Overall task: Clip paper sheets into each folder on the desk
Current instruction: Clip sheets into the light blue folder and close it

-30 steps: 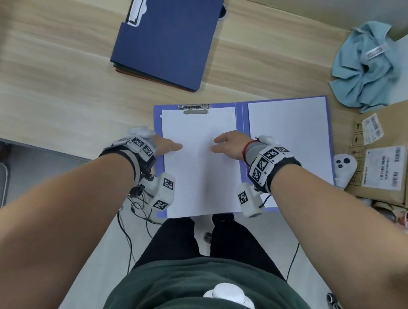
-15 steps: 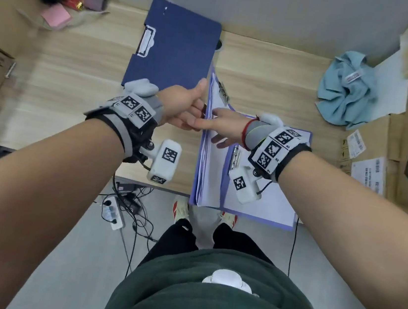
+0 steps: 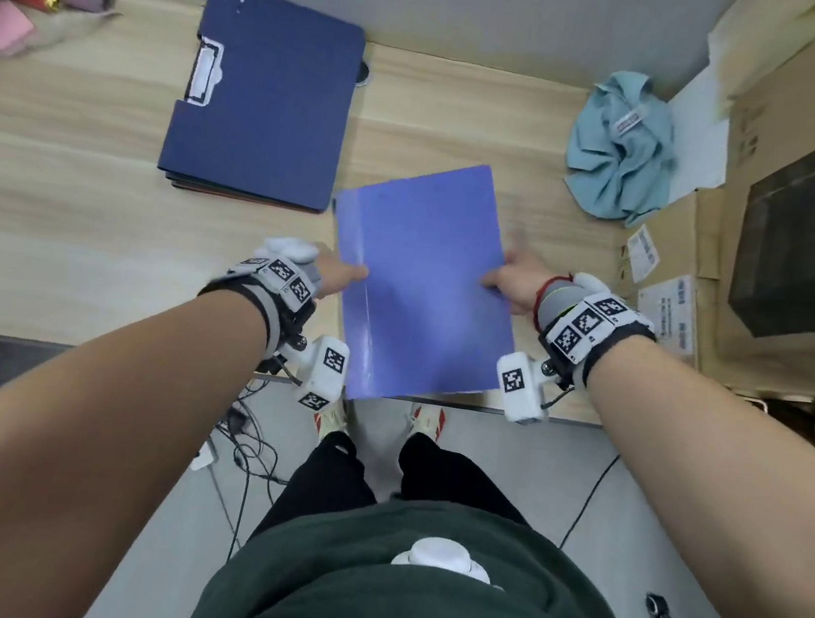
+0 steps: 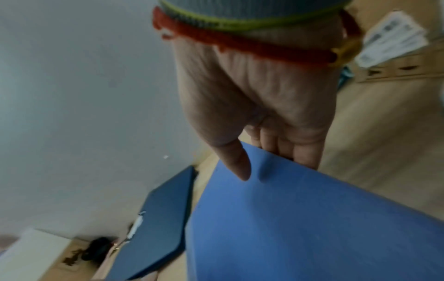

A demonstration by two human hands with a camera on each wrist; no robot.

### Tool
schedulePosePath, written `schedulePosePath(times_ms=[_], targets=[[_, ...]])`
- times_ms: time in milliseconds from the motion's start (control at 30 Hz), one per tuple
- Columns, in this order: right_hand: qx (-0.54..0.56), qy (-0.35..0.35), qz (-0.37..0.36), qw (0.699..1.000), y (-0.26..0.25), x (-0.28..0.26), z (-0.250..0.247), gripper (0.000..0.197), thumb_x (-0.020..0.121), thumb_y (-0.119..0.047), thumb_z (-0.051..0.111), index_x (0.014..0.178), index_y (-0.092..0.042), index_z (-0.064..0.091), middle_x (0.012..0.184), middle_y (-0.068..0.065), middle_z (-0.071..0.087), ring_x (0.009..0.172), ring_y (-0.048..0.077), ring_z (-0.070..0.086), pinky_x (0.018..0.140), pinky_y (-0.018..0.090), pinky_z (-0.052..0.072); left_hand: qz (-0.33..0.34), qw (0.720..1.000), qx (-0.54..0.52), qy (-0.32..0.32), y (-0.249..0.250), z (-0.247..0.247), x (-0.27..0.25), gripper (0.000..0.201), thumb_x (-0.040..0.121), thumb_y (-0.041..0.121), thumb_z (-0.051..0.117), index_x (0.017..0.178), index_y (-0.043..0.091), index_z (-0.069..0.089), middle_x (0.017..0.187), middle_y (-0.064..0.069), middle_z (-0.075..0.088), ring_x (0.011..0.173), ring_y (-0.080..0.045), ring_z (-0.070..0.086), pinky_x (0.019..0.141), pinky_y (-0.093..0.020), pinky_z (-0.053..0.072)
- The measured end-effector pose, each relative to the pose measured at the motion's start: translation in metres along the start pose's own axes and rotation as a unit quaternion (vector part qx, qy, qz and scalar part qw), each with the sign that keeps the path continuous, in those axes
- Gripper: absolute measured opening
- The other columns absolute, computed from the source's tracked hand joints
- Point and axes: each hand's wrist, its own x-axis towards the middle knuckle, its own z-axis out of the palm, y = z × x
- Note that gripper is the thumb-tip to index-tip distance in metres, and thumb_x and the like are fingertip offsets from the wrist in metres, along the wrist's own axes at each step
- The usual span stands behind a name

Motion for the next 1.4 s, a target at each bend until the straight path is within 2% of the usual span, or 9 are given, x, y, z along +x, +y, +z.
schedulePosePath(times_ms=[133, 233, 433, 567, 767, 1033, 1167, 1300, 1400], targets=[[-0.007, -0.012, 0.064, 0.998, 0.025, 0.012, 0.012, 0.031, 0.080, -0.025, 0.067, 0.109, -0.014, 0.065, 0.104, 0.004, 0.070, 0.095, 0.023, 0.067, 0.087, 0.035, 0.055, -0.011, 1.000, 0.006, -0.028, -0.007, 0.027, 0.005, 0.064, 0.087, 0.046, 0.068, 0.129, -0.001, 0.054, 0.129, -0.015, 0.059, 0.117, -0.033, 0.059, 0.102, -0.044, 0.049], [-0.032, -0.012, 0.088, 0.996, 0.041, 0.032, 0.016, 0.058, 0.064, -0.039, 0.068, 0.116, -0.015, 0.064, 0.111, 0.004, 0.070, 0.097, 0.026, 0.069, 0.089, 0.042, 0.057, -0.031, 0.997, -0.037, -0.065, -0.004, 0.038, 0.011, 0.066, 0.085, 0.044, 0.071, 0.133, 0.003, 0.051, 0.128, -0.010, 0.058, 0.117, -0.031, 0.057, 0.098, -0.042, 0.050], [-0.081, 0.005, 0.083, 0.993, 0.044, 0.036, 0.013, 0.042, 0.082, -0.036, 0.068, 0.116, -0.011, 0.062, 0.104, 0.008, 0.064, 0.093, 0.029, 0.065, 0.088, 0.044, 0.057, -0.069, 0.987, -0.132, -0.063, -0.020, 0.045, 0.032, 0.113, 0.031, 0.068, 0.085, 0.127, 0.015, 0.058, 0.121, 0.000, 0.066, 0.107, -0.024, 0.063, 0.089, -0.041, 0.053], [-0.041, -0.013, 0.083, 0.996, 0.039, 0.041, 0.006, 0.034, 0.079, -0.038, 0.071, 0.105, -0.017, 0.063, 0.099, 0.005, 0.065, 0.091, 0.026, 0.065, 0.086, 0.040, 0.056, 0.000, 0.970, -0.241, -0.029, 0.001, 0.037, 0.021, 0.076, 0.061, 0.038, 0.086, 0.127, 0.014, 0.057, 0.118, -0.005, 0.069, 0.101, -0.029, 0.069, 0.092, -0.048, 0.054], [0.032, -0.041, 0.043, 0.998, -0.012, 0.043, 0.000, 0.059, 0.073, -0.062, 0.066, 0.115, -0.020, 0.061, 0.112, 0.002, 0.068, 0.103, 0.024, 0.068, 0.091, 0.044, 0.057, 0.118, 0.965, -0.229, 0.057, 0.037, -0.030, 0.008, 0.048, 0.074, 0.025, 0.078, 0.118, 0.016, 0.062, 0.109, 0.000, 0.072, 0.096, -0.023, 0.070, 0.090, -0.041, 0.056], [0.089, -0.062, -0.046, 0.993, -0.151, 0.068, 0.028, 0.019, 0.096, -0.018, 0.057, 0.114, -0.016, 0.061, 0.118, 0.003, 0.069, 0.103, 0.023, 0.068, 0.086, 0.042, 0.058, 0.092, 0.967, -0.186, 0.145, 0.024, -0.171, 0.063, 0.049, 0.074, 0.035, 0.078, 0.114, 0.010, 0.066, 0.105, -0.005, 0.072, 0.093, -0.027, 0.070, 0.091, -0.045, 0.055], [0.075, -0.064, -0.026, 0.995, -0.210, 0.090, 0.055, 0.018, 0.095, -0.016, 0.058, 0.112, -0.014, 0.061, 0.112, 0.002, 0.068, 0.099, 0.023, 0.068, 0.086, 0.041, 0.058, 0.063, 0.978, -0.115, 0.159, 0.017, -0.225, 0.104, 0.049, 0.078, 0.041, 0.076, 0.115, 0.010, 0.063, 0.102, -0.004, 0.069, 0.090, -0.029, 0.067, 0.090, -0.044, 0.055], [0.041, -0.036, -0.001, 0.998, -0.240, 0.145, 0.082, 0.048, 0.069, -0.035, 0.066, 0.113, -0.015, 0.063, 0.116, 0.006, 0.069, 0.097, 0.029, 0.070, 0.080, 0.049, 0.060, 0.055, 0.984, -0.030, 0.164, 0.011, -0.260, 0.148, 0.060, 0.076, 0.047, 0.075, 0.122, 0.012, 0.058, 0.112, -0.008, 0.068, 0.094, -0.033, 0.065, 0.088, -0.044, 0.054], [0.018, -0.016, 0.022, 0.999, -0.264, 0.159, 0.104, 0.044, 0.081, -0.032, 0.069, 0.119, -0.013, 0.060, 0.116, 0.000, 0.064, 0.103, 0.024, 0.065, 0.089, 0.044, 0.057, 0.057, 0.988, 0.004, 0.144, 0.006, -0.272, 0.180, 0.056, 0.081, 0.041, 0.072, 0.126, 0.013, 0.055, 0.111, -0.005, 0.066, 0.094, -0.031, 0.063, 0.086, -0.039, 0.051]])
